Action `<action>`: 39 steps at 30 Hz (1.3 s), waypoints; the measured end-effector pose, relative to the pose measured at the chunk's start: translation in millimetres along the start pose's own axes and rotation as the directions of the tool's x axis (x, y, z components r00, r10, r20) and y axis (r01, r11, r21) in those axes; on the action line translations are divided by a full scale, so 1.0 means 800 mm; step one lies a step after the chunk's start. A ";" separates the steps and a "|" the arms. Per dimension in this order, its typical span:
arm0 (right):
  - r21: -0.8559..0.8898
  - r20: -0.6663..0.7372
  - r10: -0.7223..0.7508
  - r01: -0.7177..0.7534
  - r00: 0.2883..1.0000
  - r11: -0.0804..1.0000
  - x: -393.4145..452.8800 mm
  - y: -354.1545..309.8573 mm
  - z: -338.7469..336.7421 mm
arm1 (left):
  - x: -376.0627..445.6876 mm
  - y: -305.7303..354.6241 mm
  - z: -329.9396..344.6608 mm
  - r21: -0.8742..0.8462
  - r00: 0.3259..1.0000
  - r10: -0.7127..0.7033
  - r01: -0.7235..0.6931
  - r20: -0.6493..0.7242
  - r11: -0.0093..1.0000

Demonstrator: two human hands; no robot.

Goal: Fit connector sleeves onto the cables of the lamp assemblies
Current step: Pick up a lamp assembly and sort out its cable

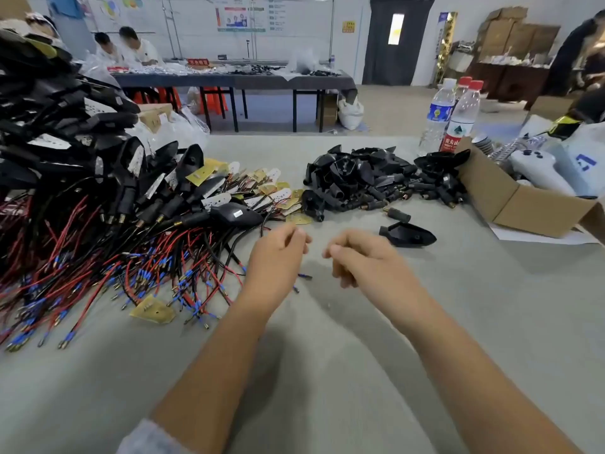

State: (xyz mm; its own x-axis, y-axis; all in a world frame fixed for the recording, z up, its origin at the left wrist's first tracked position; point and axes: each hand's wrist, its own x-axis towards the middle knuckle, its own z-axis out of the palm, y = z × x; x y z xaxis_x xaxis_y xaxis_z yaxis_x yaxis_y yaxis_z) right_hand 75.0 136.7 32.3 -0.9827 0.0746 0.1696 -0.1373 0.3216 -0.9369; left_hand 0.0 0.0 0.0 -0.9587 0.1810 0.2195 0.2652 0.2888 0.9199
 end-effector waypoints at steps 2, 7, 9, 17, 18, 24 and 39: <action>-0.038 -0.108 0.074 -0.079 0.991 0.996 0.032 0.014 0.012 | 0.012 -0.007 0.006 -0.025 0.995 -0.060 0.058 -0.081 0.998; -0.150 -0.223 0.107 -0.142 0.969 0.978 0.063 0.076 0.025 | 0.019 -0.032 0.022 -0.018 0.986 -0.126 0.124 -0.113 0.992; -0.195 -0.193 0.043 -0.081 0.980 0.977 0.063 0.082 0.023 | 0.017 -0.031 0.019 0.057 0.987 -0.062 0.071 -0.151 0.996; -0.370 -0.093 -0.012 -0.023 0.996 0.929 0.063 0.087 0.026 | 0.017 -0.037 0.004 0.733 0.977 -0.091 0.205 -0.193 0.649; -0.373 -0.087 -0.009 -0.024 0.996 0.928 0.064 0.087 0.027 | 0.018 -0.037 0.005 0.735 0.980 -0.069 0.186 -0.187 0.652; -0.394 -0.059 0.005 -0.028 0.998 0.919 0.067 0.088 0.028 | 0.021 -0.035 0.011 0.304 0.980 0.059 0.002 -0.191 0.953; 0.750 -0.037 0.160 -0.079 0.986 0.657 0.068 0.061 -0.008 | 0.008 -0.014 0.012 -0.346 0.949 0.149 -0.045 0.279 0.937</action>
State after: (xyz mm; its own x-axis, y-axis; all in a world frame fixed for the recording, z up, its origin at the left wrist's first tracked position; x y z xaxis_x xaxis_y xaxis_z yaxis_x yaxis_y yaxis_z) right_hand 15.4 162.7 -2.3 -0.9868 0.1598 0.0282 -0.1059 -0.5022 -0.8582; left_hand -8.4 7.0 -11.8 -0.8413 0.4768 0.2545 0.2562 -0.0629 0.9646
